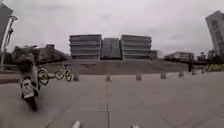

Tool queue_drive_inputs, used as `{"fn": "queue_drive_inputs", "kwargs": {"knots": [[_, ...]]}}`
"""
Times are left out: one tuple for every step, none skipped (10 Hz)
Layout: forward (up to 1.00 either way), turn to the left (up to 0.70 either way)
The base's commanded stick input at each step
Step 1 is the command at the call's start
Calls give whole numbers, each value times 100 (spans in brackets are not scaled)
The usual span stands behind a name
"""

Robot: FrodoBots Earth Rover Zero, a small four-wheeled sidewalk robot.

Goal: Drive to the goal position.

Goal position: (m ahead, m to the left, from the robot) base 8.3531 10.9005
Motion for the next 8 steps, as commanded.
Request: {"fn": "queue_drive_inputs", "kwargs": {"knots": [[100,2],[100,2],[100,2],[100,2],[100,2],[100,2],[100,3],[100,3]]}}
